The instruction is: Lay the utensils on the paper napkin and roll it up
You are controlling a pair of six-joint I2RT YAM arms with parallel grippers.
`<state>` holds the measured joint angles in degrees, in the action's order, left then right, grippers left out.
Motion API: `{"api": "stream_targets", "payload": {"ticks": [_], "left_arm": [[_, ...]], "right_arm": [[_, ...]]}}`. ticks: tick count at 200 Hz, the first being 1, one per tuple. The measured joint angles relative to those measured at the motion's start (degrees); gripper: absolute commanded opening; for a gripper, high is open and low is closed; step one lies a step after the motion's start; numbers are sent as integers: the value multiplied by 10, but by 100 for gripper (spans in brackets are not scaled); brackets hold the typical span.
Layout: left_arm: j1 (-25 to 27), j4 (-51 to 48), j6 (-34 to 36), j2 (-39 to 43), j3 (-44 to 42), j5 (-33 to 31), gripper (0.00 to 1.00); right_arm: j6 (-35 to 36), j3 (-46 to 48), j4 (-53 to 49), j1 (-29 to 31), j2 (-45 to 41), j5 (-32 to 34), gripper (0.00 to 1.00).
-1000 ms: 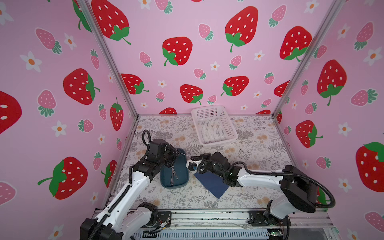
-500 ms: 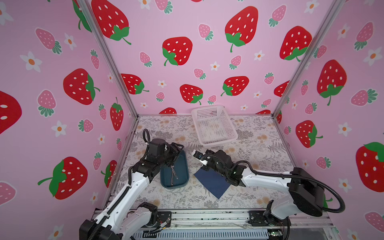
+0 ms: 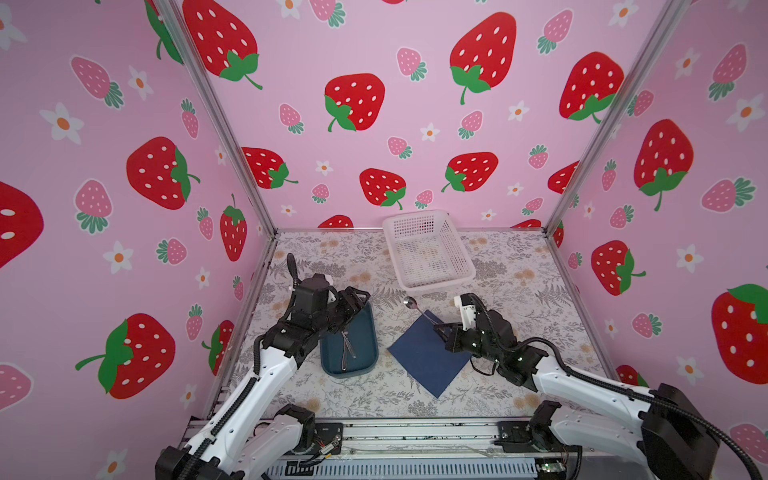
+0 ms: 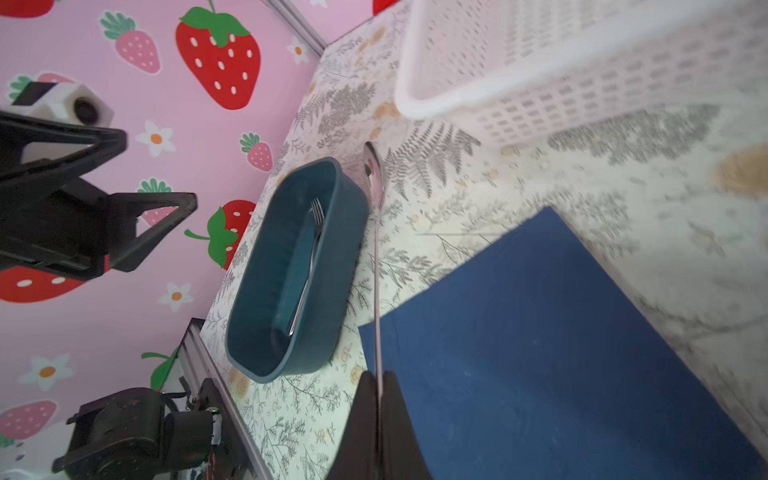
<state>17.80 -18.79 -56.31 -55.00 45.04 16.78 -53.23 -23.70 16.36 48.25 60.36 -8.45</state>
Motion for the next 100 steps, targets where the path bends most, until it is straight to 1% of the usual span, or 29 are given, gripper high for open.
{"api": "stream_targets", "payload": {"ticks": [16, 47, 68, 100], "left_arm": [[0, -17, 17, 0, 0, 7, 72], [-1, -40, 43, 0, 0, 20, 72], [-2, -51, 52, 0, 0, 34, 72], [-2, -68, 66, 12, 0, 43, 72]], "right_arm": [[-68, 37, -3, -13, -16, -2, 0], [-161, 74, 9, -15, -19, 0, 0], [-211, 99, 39, -15, -14, 8, 0], [-272, 106, 70, -15, 11, 27, 0]]}}
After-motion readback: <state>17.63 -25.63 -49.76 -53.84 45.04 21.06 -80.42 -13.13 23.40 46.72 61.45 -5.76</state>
